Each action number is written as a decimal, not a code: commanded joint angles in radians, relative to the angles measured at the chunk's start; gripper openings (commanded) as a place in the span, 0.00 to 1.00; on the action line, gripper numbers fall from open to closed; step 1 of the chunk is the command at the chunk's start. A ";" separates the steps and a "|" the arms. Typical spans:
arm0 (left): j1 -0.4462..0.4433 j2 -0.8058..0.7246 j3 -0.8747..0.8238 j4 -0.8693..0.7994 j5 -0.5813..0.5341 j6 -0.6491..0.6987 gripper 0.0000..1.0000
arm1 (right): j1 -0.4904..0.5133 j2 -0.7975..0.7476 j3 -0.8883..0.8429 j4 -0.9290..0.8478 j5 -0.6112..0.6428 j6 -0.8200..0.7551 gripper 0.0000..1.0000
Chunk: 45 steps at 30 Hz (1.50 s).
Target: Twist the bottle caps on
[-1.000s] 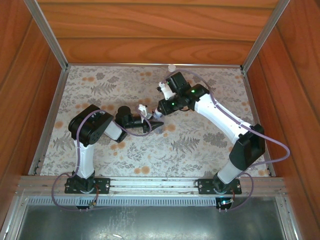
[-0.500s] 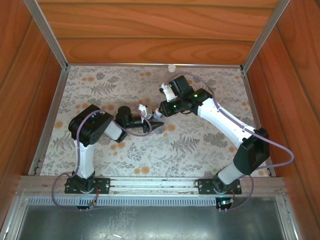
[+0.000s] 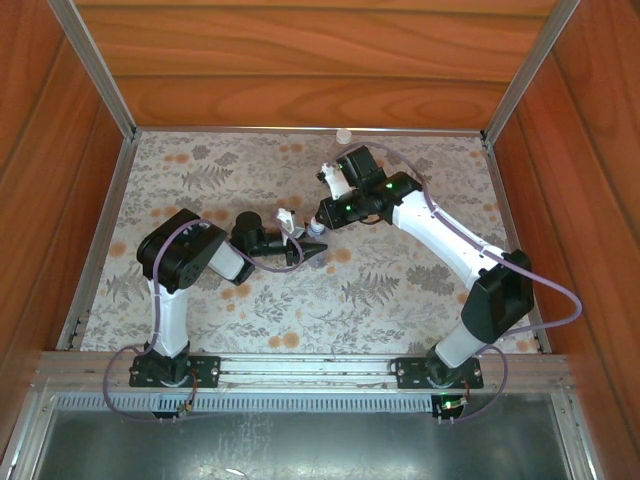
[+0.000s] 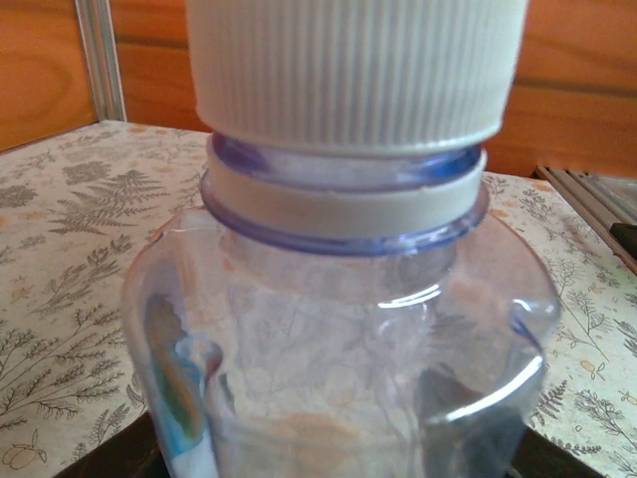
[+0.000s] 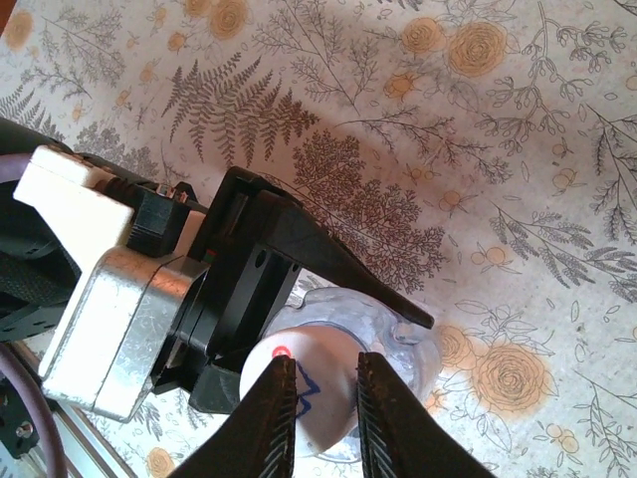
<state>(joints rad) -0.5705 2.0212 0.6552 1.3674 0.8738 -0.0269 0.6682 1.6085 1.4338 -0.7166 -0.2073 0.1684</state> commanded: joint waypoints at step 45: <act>0.000 0.014 0.037 -0.017 0.012 -0.018 0.50 | -0.075 -0.142 -0.134 -0.021 -0.230 0.019 0.32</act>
<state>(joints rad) -0.5705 2.0254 0.6746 1.3487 0.8799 -0.0349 0.5903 1.5177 1.2869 -0.7254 -0.4583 0.2134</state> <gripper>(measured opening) 0.500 0.290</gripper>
